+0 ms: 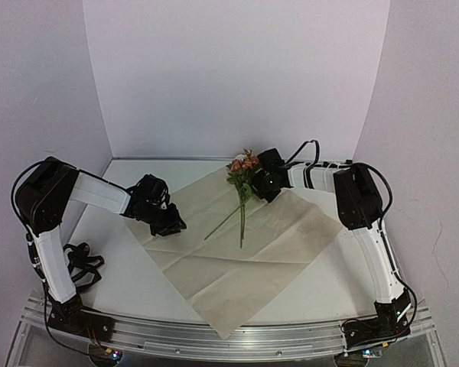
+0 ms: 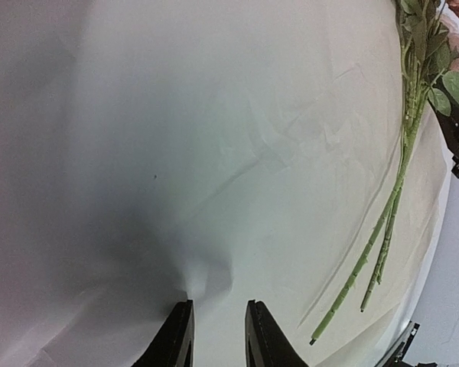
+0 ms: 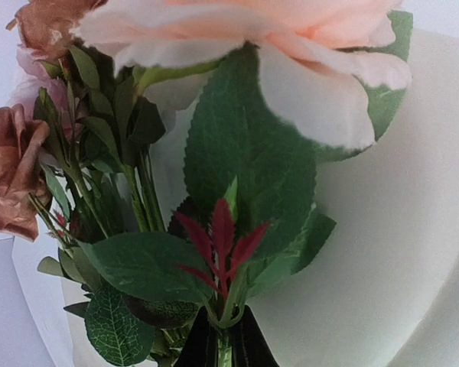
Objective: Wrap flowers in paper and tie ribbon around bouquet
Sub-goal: Adjust the fake flower on the flattened wrapping paper.
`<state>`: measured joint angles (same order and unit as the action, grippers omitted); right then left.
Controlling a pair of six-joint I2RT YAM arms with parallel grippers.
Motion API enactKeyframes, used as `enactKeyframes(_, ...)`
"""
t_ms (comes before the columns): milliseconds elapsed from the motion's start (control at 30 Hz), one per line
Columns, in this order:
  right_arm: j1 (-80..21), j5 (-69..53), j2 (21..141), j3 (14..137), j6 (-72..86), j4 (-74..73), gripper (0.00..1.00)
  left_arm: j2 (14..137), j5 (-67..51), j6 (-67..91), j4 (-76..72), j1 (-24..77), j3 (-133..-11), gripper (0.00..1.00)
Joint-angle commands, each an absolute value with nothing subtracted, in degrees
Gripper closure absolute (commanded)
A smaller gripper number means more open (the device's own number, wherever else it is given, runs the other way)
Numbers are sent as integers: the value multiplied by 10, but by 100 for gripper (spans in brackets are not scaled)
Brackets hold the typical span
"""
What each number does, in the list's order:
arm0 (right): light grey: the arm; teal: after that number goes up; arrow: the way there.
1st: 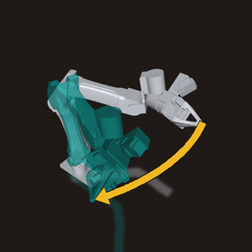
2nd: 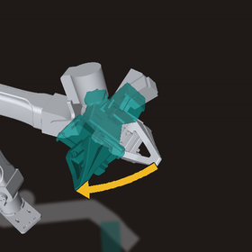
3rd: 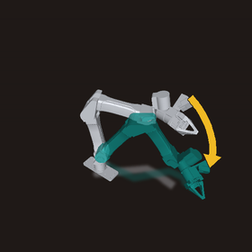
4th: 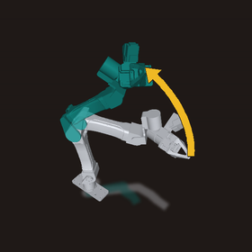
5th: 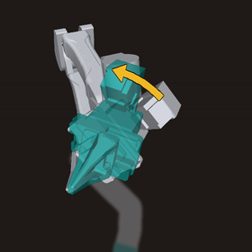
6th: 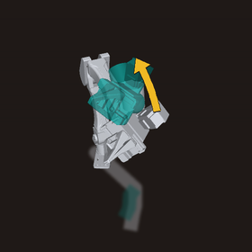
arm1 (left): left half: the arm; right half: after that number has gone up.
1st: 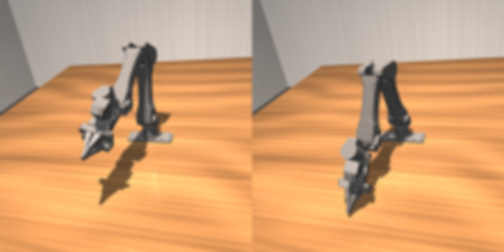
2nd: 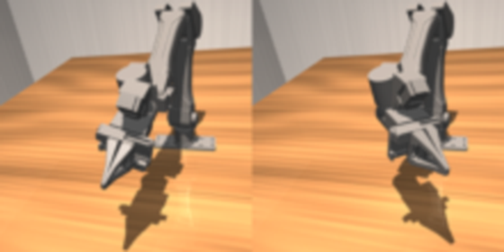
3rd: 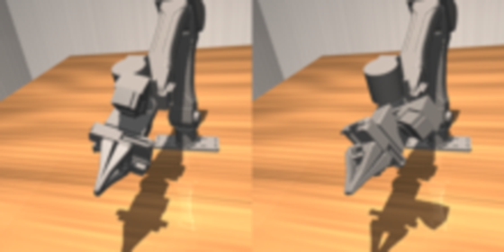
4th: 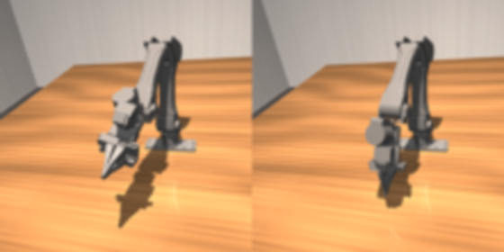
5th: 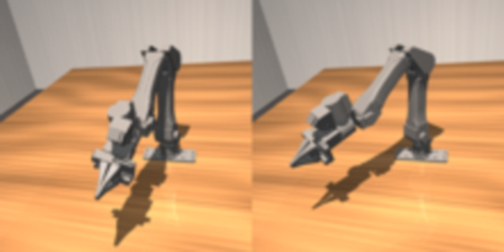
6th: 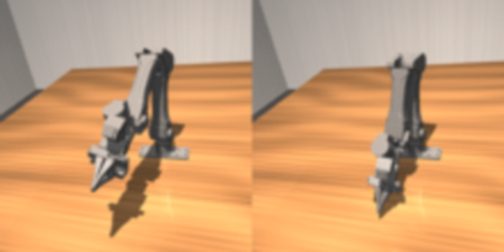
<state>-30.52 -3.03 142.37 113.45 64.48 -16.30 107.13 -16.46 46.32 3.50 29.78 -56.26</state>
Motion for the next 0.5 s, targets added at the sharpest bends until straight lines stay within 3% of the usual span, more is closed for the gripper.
enactKeyframes(0,-306,-35,1370,1109,622,-158,100,1070,-157,448,78,294,-574,72)
enactKeyframes(267,-306,-30,1321,1074,596,-158,98,1076,-165,444,77,292,-581,69)
enactKeyframes(467,-307,-33,1308,1059,587,-158,83,1076,-169,438,80,289,-587,68)
